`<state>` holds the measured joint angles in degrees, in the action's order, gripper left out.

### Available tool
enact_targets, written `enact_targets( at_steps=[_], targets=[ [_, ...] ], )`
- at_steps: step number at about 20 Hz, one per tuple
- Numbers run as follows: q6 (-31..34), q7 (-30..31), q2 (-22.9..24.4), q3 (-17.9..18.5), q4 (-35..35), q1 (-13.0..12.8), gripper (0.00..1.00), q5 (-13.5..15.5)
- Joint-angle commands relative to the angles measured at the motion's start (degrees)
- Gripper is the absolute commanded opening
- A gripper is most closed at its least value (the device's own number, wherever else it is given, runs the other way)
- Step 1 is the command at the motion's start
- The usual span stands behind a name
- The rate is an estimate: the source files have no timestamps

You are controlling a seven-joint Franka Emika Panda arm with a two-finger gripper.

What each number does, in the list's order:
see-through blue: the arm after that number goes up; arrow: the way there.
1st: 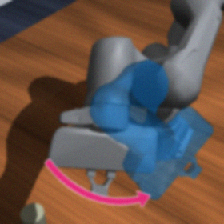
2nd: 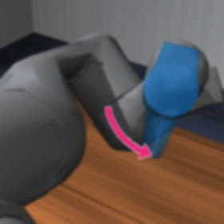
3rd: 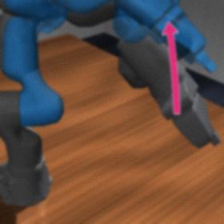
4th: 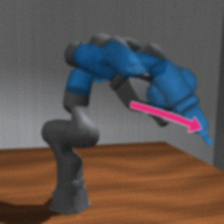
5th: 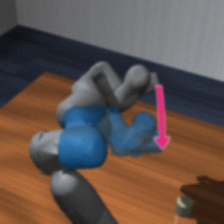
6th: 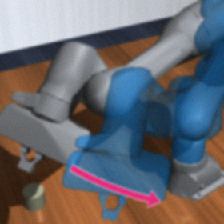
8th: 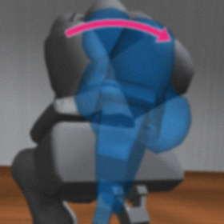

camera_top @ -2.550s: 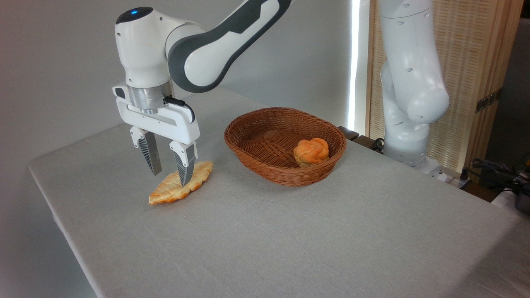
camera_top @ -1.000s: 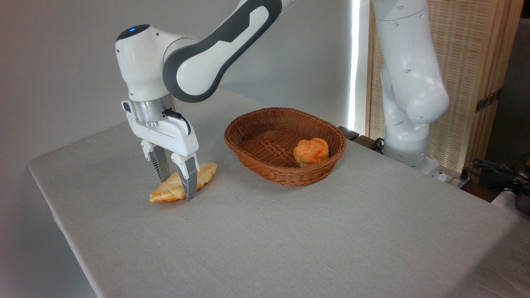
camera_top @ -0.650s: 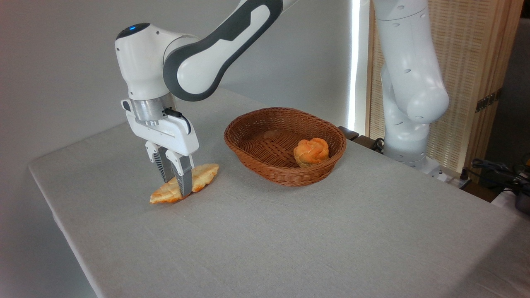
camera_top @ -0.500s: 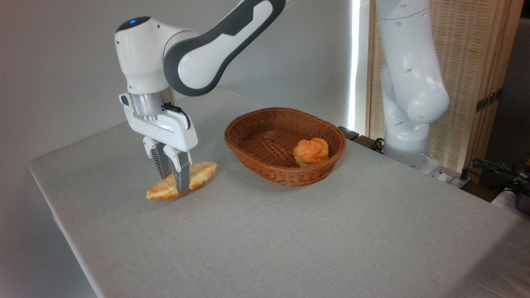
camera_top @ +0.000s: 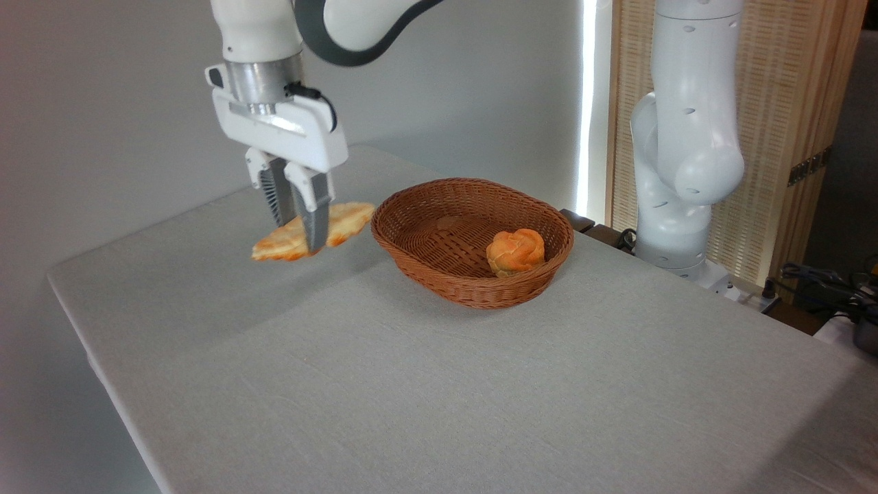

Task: Put bread into the basket
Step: 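Lift the bread and carry it over the wicker basket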

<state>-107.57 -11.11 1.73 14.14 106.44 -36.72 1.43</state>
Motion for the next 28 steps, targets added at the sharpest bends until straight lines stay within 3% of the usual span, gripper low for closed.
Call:
enact_targets(
  at_steps=[1,8,12,13,14,15,18,28],
  targets=[
    [6.7,-2.1,2.8,0.1,0.6,-0.1,0.57,-0.5],
    [17.2,-7.9,6.9,-0.6,2.3,-0.6,0.63,0.4],
    [23.5,-9.1,8.4,-0.7,2.7,-1.2,0.78,2.3],
    [24.9,-9.1,8.6,-0.9,2.7,-1.2,0.89,2.4],
    [26.4,-9.1,8.6,-1.7,2.7,-1.2,0.91,2.4],
    [27.8,-9.1,8.6,-1.9,2.7,-1.2,1.0,2.4],
    [29.8,-9.0,8.5,-3.8,3.2,-1.2,1.0,2.4],
    [28.9,-9.3,8.4,-4.2,3.1,-0.6,1.0,3.4]
  ],
)
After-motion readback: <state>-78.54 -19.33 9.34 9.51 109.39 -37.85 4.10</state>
